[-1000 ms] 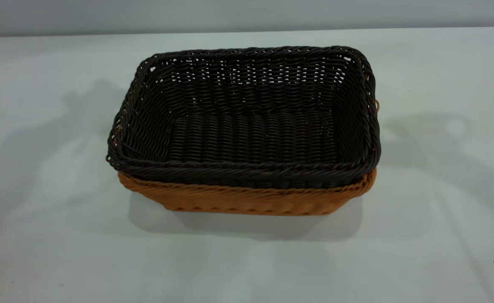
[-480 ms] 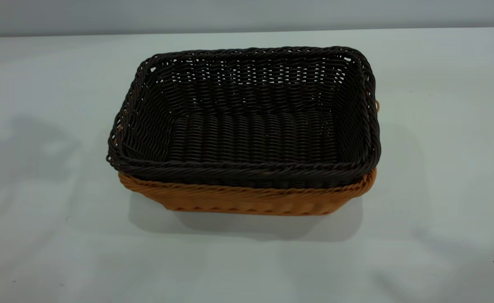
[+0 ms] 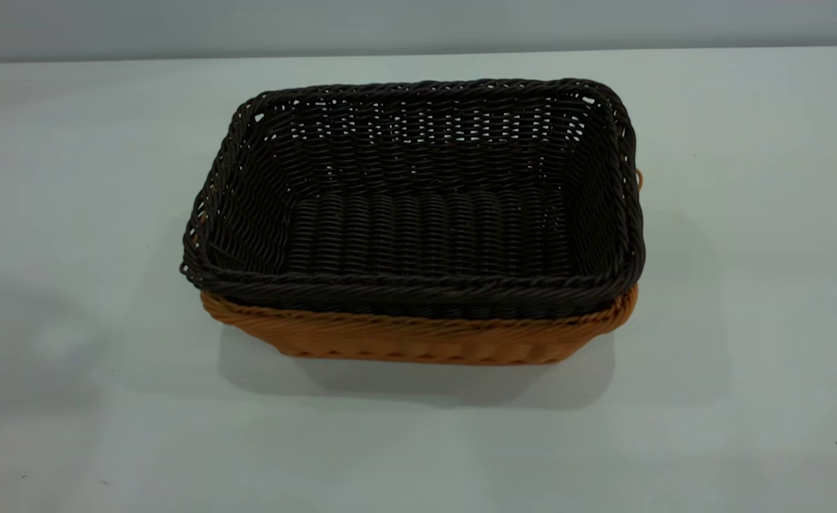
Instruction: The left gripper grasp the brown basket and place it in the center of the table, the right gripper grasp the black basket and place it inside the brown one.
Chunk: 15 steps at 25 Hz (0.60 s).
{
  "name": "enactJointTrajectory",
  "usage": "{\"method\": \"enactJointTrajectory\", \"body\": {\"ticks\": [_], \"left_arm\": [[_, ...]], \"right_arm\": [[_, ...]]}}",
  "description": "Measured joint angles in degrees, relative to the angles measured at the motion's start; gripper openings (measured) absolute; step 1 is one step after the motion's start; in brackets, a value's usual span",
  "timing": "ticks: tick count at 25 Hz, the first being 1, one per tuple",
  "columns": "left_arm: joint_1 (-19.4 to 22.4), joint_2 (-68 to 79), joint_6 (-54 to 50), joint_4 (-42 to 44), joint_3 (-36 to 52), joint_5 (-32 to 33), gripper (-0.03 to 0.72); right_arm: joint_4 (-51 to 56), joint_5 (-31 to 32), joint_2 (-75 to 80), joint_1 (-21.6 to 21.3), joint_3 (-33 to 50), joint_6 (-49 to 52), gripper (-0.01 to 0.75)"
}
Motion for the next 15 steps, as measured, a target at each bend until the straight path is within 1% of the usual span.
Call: {"method": "enactJointTrajectory", "body": {"ticks": [6, 10, 12, 15], "left_arm": [[0.0, -16.0, -0.5, 0.1, 13.3, 0.0, 0.534], [0.0, -25.5, -0.8, 0.1, 21.2, 0.0, 0.534], [0.0, -29.9, -0.8, 0.1, 24.3, 0.0, 0.534], [0.0, -36.4, -1.0, 0.1, 27.8, 0.0, 0.534]], "right_arm": [[-4.7, 1.6, -11.9, 0.0, 3.4, 1.7, 0.591], [-14.4, 3.1, -17.8, 0.0, 6.1, 7.4, 0.591], [-19.5, 3.0, -19.9, 0.0, 8.9, 10.7, 0.591], [-23.9, 2.3, -21.7, 0.0, 13.8, 13.8, 0.591]]}}
